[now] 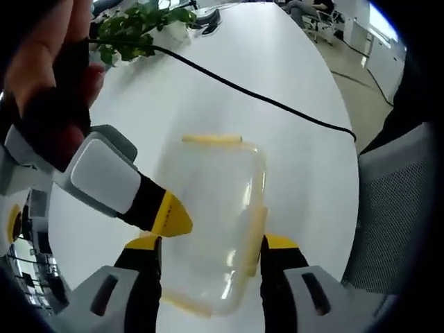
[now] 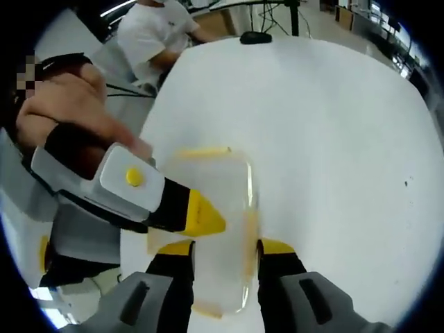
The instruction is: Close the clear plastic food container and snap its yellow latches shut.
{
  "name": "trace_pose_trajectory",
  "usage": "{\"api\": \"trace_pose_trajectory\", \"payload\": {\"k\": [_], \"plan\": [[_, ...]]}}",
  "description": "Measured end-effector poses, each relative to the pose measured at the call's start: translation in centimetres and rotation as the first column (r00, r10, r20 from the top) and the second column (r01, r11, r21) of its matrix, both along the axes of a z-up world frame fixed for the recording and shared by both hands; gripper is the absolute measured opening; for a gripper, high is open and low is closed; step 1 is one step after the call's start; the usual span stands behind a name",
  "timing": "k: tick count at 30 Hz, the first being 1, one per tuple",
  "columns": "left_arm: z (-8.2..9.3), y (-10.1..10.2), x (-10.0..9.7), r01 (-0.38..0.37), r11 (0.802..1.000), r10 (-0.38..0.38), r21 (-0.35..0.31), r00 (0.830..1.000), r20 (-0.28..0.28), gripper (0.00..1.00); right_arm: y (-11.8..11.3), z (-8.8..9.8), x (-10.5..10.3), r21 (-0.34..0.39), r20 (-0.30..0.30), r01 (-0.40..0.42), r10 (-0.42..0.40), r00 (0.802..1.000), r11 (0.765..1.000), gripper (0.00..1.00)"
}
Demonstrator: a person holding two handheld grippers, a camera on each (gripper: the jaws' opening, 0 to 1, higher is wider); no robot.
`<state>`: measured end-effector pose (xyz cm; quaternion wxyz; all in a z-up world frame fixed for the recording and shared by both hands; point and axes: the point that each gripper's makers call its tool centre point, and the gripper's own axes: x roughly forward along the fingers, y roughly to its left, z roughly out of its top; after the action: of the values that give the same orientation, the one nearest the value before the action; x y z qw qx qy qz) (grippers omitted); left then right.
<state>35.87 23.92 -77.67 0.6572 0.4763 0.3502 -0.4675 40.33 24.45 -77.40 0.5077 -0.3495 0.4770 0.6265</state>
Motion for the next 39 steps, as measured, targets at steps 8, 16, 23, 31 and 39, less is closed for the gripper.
{"api": "trace_pose_trajectory", "payload": {"k": [8,16,23,31,39], "plan": [[-0.1,-0.8,-0.4,0.044,0.999,-0.044,0.007,0.999,0.003,0.70,0.1,0.1,0.0,-0.005,0.062,-0.022,0.022,0.998,1.000,0.34],[-0.7,-1.3,-2.3,0.055,0.998,-0.056,-0.016,0.996,-0.072,0.99,0.3,-0.2,-1.0,0.039,0.110,-0.084,0.080,0.991,0.996,0.83],[-1.0,-0.9,-2.8,0.052,0.999,-0.052,0.006,0.995,-0.087,0.99,0.3,-0.7,-1.5,0.035,0.119,-0.066,0.061,0.991,0.997,0.89],[0.3,-0.3,-1.7,0.010,0.999,-0.013,-0.037,0.996,-0.092,0.94,-0.4,-0.4,-1.2,0.042,0.140,-0.069,0.062,0.988,0.997,0.88],[0.6,0.6,-0.8,0.015,0.999,-0.019,-0.039,0.996,-0.092,0.92,-1.0,0.1,-0.5,0.075,0.171,-0.047,0.033,0.985,0.996,0.88]]}}
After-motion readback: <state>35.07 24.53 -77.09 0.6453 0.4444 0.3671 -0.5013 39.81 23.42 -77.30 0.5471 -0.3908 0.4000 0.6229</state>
